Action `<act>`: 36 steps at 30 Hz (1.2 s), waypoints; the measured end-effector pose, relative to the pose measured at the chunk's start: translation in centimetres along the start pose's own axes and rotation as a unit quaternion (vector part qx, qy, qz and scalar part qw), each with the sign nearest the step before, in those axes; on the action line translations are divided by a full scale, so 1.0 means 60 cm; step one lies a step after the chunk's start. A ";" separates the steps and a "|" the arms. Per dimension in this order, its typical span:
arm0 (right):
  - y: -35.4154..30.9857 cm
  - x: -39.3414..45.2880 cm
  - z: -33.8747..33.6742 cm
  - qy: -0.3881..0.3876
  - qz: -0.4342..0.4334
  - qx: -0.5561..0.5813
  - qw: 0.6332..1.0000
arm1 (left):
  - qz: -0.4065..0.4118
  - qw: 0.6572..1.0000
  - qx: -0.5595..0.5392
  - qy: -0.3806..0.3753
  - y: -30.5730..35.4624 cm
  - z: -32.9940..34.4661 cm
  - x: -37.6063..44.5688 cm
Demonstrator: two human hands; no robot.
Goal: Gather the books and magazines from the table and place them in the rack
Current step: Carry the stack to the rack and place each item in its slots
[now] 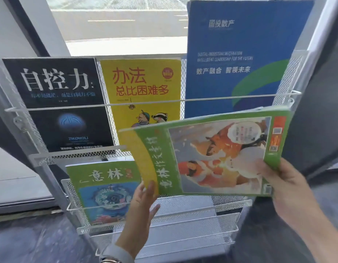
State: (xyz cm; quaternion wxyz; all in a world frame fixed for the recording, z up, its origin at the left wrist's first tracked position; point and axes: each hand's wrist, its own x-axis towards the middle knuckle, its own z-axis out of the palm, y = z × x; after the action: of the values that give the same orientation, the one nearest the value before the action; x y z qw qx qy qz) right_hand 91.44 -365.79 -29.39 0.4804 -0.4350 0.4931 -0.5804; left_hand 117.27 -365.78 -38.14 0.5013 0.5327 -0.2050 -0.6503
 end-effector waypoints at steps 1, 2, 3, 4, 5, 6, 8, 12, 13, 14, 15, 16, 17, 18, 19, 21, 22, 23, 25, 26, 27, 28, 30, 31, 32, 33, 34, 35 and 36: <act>0.019 -0.006 0.002 0.012 0.026 0.048 0.998 | 0.007 0.999 -0.050 0.000 0.007 0.002 -0.001; 0.036 -0.013 0.007 0.029 0.059 0.095 0.993 | 0.017 0.997 -0.080 0.004 0.016 0.002 -0.001; 0.055 -0.021 0.010 0.040 0.085 0.133 0.987 | 0.039 0.995 -0.091 0.003 0.032 0.003 -0.007; 0.067 -0.028 0.017 0.044 0.113 0.155 0.980 | 0.078 0.994 -0.083 -0.005 0.044 -0.003 -0.007; 0.080 -0.035 0.021 0.044 0.123 0.162 0.978 | 0.113 0.991 -0.071 -0.010 0.061 -0.006 -0.011; 0.081 -0.039 0.028 0.047 0.123 0.158 0.979 | 0.148 0.988 -0.044 -0.026 0.077 -0.009 -0.015; 0.086 -0.033 0.035 0.079 0.115 0.127 0.982 | 0.210 0.976 0.044 -0.042 0.113 -0.019 -0.023; 0.073 -0.006 0.041 0.057 0.056 -0.076 0.994 | 0.304 0.936 0.160 -0.075 0.166 -0.026 -0.034; 0.068 -0.001 0.049 0.023 0.050 -0.134 0.989 | 0.313 0.928 0.181 -0.091 0.179 -0.023 -0.039; 0.063 0.004 0.059 0.000 0.044 -0.178 0.983 | 0.335 0.912 0.212 -0.104 0.186 -0.022 -0.036; 0.060 0.009 0.069 -0.015 0.035 -0.209 0.977 | 0.346 0.897 0.249 -0.116 0.194 -0.018 -0.038; 0.056 0.014 0.080 -0.021 0.021 -0.242 0.970 | 0.358 0.884 0.272 -0.128 0.197 -0.019 -0.036; 0.057 0.020 0.087 -0.019 -0.001 -0.276 0.961 | 0.363 0.877 0.286 -0.133 0.203 -0.015 -0.037; 0.056 0.025 0.091 -0.013 -0.025 -0.308 0.951 | 0.371 0.869 0.294 -0.142 0.205 -0.017 -0.033; 0.060 0.033 0.090 -0.007 -0.045 -0.333 0.942 | 0.374 0.865 0.299 -0.148 0.208 -0.015 -0.032; 0.065 0.045 0.087 -0.008 -0.069 -0.349 0.935 | 0.386 0.860 0.297 -0.155 0.211 -0.014 -0.026; 0.065 0.049 0.086 -0.012 -0.069 -0.341 0.938 | 0.392 0.855 0.298 -0.163 0.212 -0.013 -0.023; 0.067 0.054 0.085 -0.016 -0.066 -0.329 0.942 | 0.396 0.849 0.307 -0.170 0.213 -0.012 -0.021; 0.072 0.061 0.083 -0.025 -0.061 -0.303 0.951 | 0.407 0.835 0.332 -0.164 0.212 -0.011 -0.015; 0.075 0.064 0.082 -0.025 -0.059 -0.292 0.954 | 0.410 0.832 0.340 -0.157 0.210 -0.011 -0.011; 0.082 0.067 0.080 -0.023 -0.057 -0.291 0.955 | 0.403 0.833 0.349 -0.149 0.209 -0.012 -0.006; 0.087 0.069 0.078 -0.021 -0.056 -0.295 0.954 | 0.395 0.836 0.355 -0.139 0.210 -0.012 -0.002; 0.104 0.072 0.074 -0.021 -0.042 -0.306 0.951 | 0.371 0.841 0.376 -0.114 0.208 -0.011 0.008; 0.114 0.073 0.073 -0.022 -0.030 -0.312 0.949 | 0.356 0.840 0.398 -0.099 0.206 -0.010 0.014; 0.124 0.073 0.072 -0.026 -0.026 -0.326 0.945 | 0.346 0.831 0.427 -0.084 0.202 -0.010 0.021; 0.135 0.072 0.071 -0.035 -0.028 -0.349 0.936 | 0.336 0.819 0.459 -0.068 0.196 -0.010 0.030; 0.144 0.072 0.073 -0.043 -0.032 -0.371 0.927 | 0.331 0.808 0.485 -0.049 0.188 -0.011 0.039; 0.153 0.072 0.075 -0.046 -0.033 -0.389 0.920 | 0.325 0.799 0.505 -0.028 0.181 -0.011 0.047; 0.161 0.071 0.076 -0.047 -0.037 -0.401 0.914 | 0.322 0.790 0.522 -0.009 0.174 -0.010 0.054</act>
State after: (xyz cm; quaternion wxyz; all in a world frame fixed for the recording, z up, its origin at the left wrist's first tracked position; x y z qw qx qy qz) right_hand 96.44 -371.21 -38.19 0.2666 -0.6358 0.6446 -0.3303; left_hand 122.58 -372.73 -31.57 0.3254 0.6106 -0.6773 -0.2503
